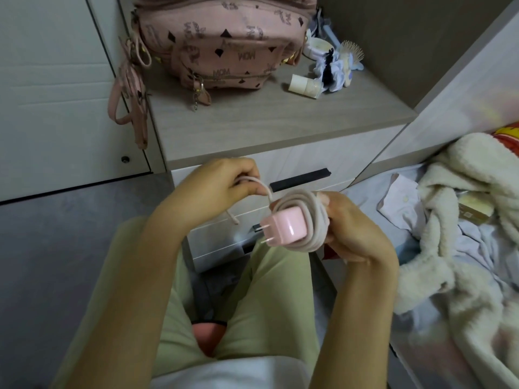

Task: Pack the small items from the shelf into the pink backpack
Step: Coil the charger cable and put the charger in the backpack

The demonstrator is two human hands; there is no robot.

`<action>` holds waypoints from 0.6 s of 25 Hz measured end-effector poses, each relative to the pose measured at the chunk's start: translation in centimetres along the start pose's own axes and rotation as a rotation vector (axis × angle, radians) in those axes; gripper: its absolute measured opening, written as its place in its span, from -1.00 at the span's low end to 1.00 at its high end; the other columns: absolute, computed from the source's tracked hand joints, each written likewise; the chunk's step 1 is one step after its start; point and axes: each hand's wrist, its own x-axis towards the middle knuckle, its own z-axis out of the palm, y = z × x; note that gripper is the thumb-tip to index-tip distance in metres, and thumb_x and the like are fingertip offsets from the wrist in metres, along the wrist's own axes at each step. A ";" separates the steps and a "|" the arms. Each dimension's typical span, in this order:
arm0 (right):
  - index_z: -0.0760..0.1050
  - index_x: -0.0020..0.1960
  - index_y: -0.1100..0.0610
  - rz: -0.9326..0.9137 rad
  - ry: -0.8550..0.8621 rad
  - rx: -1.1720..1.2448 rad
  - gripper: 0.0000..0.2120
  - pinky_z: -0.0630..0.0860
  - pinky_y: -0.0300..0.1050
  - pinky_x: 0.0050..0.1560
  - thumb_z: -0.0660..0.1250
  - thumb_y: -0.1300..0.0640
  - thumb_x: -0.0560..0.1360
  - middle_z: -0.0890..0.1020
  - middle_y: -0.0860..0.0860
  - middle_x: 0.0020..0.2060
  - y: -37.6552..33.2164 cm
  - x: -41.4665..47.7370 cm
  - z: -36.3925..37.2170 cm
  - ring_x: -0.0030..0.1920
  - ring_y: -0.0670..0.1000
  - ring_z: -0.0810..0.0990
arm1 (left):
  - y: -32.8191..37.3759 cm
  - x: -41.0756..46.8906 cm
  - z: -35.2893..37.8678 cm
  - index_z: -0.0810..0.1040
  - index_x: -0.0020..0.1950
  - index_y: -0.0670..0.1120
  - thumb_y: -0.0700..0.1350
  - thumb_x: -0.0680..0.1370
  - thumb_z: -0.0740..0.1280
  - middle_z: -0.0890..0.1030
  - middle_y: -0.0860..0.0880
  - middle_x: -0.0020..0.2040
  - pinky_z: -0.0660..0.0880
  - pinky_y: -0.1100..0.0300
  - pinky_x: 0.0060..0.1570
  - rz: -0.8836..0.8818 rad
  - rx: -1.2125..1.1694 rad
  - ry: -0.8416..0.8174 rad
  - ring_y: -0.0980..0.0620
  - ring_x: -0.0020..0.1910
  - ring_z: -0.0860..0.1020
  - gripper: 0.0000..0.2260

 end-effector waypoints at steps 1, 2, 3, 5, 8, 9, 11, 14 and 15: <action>0.58 -0.16 0.33 0.012 -0.004 -0.037 -0.60 0.21 -0.36 -0.52 0.15 0.02 0.48 0.43 0.10 -0.46 0.0 -0.1 0.0 -0.50 -0.13 0.31 | 0.4 0.0 0.0 0.54 -0.23 0.08 0.11 0.40 0.39 0.57 0.06 -0.28 0.49 -0.09 -0.20 0.021 0.004 0.058 0.04 -0.26 0.51 -0.86; 0.64 -0.20 0.12 0.023 -0.005 -0.065 -0.69 0.27 -0.37 -0.50 0.16 0.03 0.48 0.49 -0.02 -0.47 0.0 -0.3 0.1 -0.49 -0.14 0.36 | 0.8 0.0 0.0 0.56 -0.23 0.08 0.09 0.38 0.43 0.58 0.08 -0.27 0.49 -0.08 -0.20 0.034 0.008 0.105 0.06 -0.24 0.52 -0.88; 0.65 -0.18 0.01 0.037 0.003 -0.077 -0.73 0.33 -0.37 -0.48 0.18 0.02 0.47 0.53 -0.06 -0.44 -0.2 -0.4 0.2 -0.45 -0.12 0.42 | 1.1 -0.1 -0.1 0.59 -0.23 0.07 0.07 0.36 0.46 0.58 0.09 -0.26 0.50 -0.06 -0.20 0.045 0.015 0.144 0.05 -0.24 0.53 -0.88; 0.63 -0.05 -0.07 0.067 0.049 -0.049 -0.79 0.45 -0.32 -0.41 0.22 -0.02 0.46 0.59 -0.01 -0.32 -0.2 -0.4 0.2 -0.34 0.01 0.48 | 1.9 -0.3 -0.3 0.62 -0.23 0.02 0.02 0.33 0.50 0.58 0.09 -0.28 0.51 -0.02 -0.23 0.084 0.022 0.232 0.05 -0.26 0.53 -0.87; 0.63 0.05 0.00 0.082 0.088 -0.075 -0.78 0.55 -0.20 -0.29 0.26 -0.02 0.53 0.60 0.09 -0.21 -0.2 0.1 0.7 -0.23 0.17 0.45 | 3.5 -0.6 -0.1 0.64 -0.24 -0.05 -0.10 0.35 0.51 0.56 0.08 -0.31 0.48 0.04 -0.27 0.147 0.033 0.350 0.05 -0.31 0.50 -0.93; 0.63 0.07 0.05 0.082 0.117 -0.080 -0.78 0.58 -0.16 -0.25 0.26 0.01 0.55 0.61 0.10 -0.18 -0.3 0.4 1.0 -0.21 0.18 0.47 | 4.0 -0.7 0.1 0.65 -0.24 -0.07 -0.15 0.37 0.48 0.57 0.07 -0.30 0.48 0.03 -0.27 0.157 0.059 0.361 0.04 -0.30 0.50 -0.96; 0.63 0.09 0.09 0.069 0.197 -0.060 -0.79 0.64 -0.06 -0.17 0.27 0.08 0.55 0.65 0.10 -0.15 -0.6 0.9 1.7 -0.19 0.08 0.60 | 4.7 -0.8 0.4 0.65 -0.22 -0.10 -0.21 0.40 0.43 0.58 0.04 -0.29 0.48 0.02 -0.26 0.166 0.126 0.402 0.01 -0.29 0.52 -0.97; 0.65 0.00 0.11 -0.004 0.344 0.060 -0.81 0.62 -0.16 -0.26 0.25 0.16 0.55 0.67 -0.02 -0.23 -0.8 1.6 2.2 -0.30 -0.14 0.62 | 4.9 -0.9 0.3 0.67 -0.15 -0.09 -0.24 0.44 0.38 0.63 0.02 -0.26 0.51 0.03 -0.23 0.142 0.041 0.458 0.02 -0.27 0.56 -0.91; 0.65 -0.04 0.13 -0.025 0.405 0.103 -0.81 0.60 -0.19 -0.27 0.25 0.17 0.56 0.66 -0.01 -0.20 -0.8 1.8 2.3 -0.31 -0.15 0.61 | 4.9 -0.9 0.2 0.68 -0.12 -0.08 -0.23 0.45 0.37 0.65 0.01 -0.24 0.52 0.04 -0.21 0.139 -0.017 0.454 0.04 -0.25 0.58 -0.89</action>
